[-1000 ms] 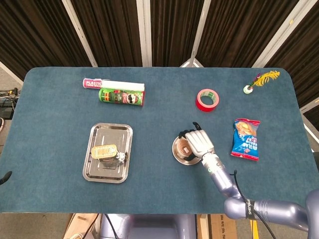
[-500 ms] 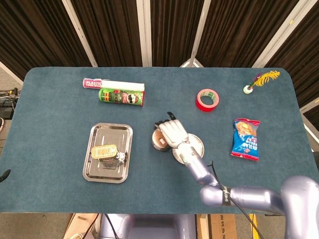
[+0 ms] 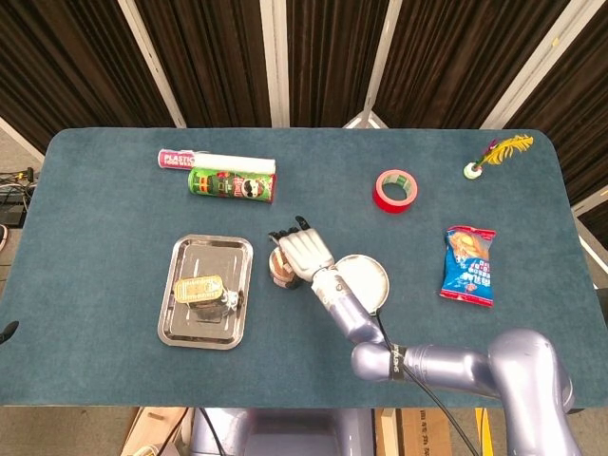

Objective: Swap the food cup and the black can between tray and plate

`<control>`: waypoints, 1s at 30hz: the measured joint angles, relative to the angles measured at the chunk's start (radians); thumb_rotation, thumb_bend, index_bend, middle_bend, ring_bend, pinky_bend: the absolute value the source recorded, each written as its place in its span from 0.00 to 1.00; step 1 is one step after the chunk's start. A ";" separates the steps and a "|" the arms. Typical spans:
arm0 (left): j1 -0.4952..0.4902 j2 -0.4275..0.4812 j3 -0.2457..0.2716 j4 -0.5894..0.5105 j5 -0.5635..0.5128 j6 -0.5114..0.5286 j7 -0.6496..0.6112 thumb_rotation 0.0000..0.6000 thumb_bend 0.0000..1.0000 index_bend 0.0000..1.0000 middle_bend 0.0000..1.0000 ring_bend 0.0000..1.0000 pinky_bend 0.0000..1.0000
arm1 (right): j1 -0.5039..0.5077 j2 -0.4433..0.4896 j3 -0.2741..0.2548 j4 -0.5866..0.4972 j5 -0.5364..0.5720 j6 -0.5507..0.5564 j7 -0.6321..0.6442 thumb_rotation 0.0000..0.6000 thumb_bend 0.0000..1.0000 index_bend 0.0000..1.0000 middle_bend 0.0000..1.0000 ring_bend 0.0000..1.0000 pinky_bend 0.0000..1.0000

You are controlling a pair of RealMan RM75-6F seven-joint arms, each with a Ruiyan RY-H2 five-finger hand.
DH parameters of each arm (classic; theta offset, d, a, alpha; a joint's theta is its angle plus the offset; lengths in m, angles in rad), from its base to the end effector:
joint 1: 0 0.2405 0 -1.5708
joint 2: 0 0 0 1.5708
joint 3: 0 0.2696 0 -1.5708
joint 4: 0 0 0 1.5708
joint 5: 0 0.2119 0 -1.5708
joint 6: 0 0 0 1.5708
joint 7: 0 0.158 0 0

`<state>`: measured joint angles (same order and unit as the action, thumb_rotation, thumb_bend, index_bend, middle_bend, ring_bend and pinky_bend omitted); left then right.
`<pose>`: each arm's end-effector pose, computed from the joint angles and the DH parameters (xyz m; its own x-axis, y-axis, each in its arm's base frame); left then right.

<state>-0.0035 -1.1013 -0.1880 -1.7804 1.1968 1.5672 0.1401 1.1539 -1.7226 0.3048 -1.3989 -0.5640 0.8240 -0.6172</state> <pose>-0.3360 0.1867 0.1999 0.3750 -0.1339 0.9173 0.8864 0.3415 -0.3125 -0.0164 -0.4037 -0.0855 0.4435 -0.3912 0.8064 -0.8659 -0.4192 0.2729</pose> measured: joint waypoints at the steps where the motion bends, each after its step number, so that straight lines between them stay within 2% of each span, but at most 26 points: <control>1: -0.001 0.000 -0.001 0.001 -0.002 -0.001 0.000 1.00 0.19 0.19 0.00 0.00 0.05 | 0.004 0.002 -0.004 -0.003 0.012 -0.004 -0.007 1.00 0.03 0.00 0.01 0.00 0.00; 6: -0.002 -0.002 -0.002 0.005 0.000 0.002 0.000 1.00 0.19 0.19 0.00 0.00 0.05 | 0.024 0.023 -0.019 -0.048 0.055 0.011 -0.050 1.00 0.00 0.00 0.00 0.00 0.00; 9: -0.002 -0.002 -0.001 0.009 0.011 0.005 -0.007 1.00 0.19 0.19 0.00 0.00 0.05 | 0.017 0.061 -0.019 -0.110 0.056 0.048 -0.051 1.00 0.00 0.00 0.00 0.00 0.00; 13: -0.003 0.006 0.010 0.009 0.040 -0.003 -0.038 1.00 0.19 0.19 0.00 0.00 0.05 | -0.032 0.154 -0.031 -0.240 0.016 0.138 -0.042 1.00 0.00 0.00 0.00 0.00 0.00; 16: -0.004 0.017 0.023 0.006 0.072 -0.018 -0.068 1.00 0.19 0.19 0.00 0.00 0.05 | -0.118 0.247 -0.069 -0.366 -0.066 0.230 -0.011 1.00 0.00 0.00 0.00 0.00 0.00; 19: -0.008 0.025 0.039 0.003 0.114 -0.030 -0.092 1.00 0.19 0.19 0.00 0.00 0.07 | -0.233 0.327 -0.140 -0.451 -0.193 0.321 0.048 1.00 0.00 0.00 0.00 0.00 0.00; 22: -0.018 0.029 0.054 0.000 0.171 -0.045 -0.135 1.00 0.19 0.19 0.00 0.00 0.09 | -0.355 0.384 -0.237 -0.487 -0.351 0.416 0.120 1.00 0.00 0.00 0.00 0.00 0.00; 26: -0.044 0.031 0.064 0.000 0.216 -0.082 -0.182 1.00 0.18 0.19 0.00 0.00 0.09 | -0.542 0.425 -0.384 -0.486 -0.587 0.567 0.222 1.00 0.00 0.00 0.00 0.00 0.00; 30: -0.101 0.030 0.059 -0.026 0.210 -0.162 -0.128 1.00 0.18 0.18 0.01 0.00 0.09 | -0.701 0.438 -0.481 -0.446 -0.728 0.709 0.286 1.00 0.00 0.00 0.00 0.00 0.00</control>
<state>-0.1049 -1.0716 -0.1291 -1.8065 1.4065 1.4055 0.0119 0.4525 -1.2851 -0.1763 -1.8452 -1.2922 1.5327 -0.3308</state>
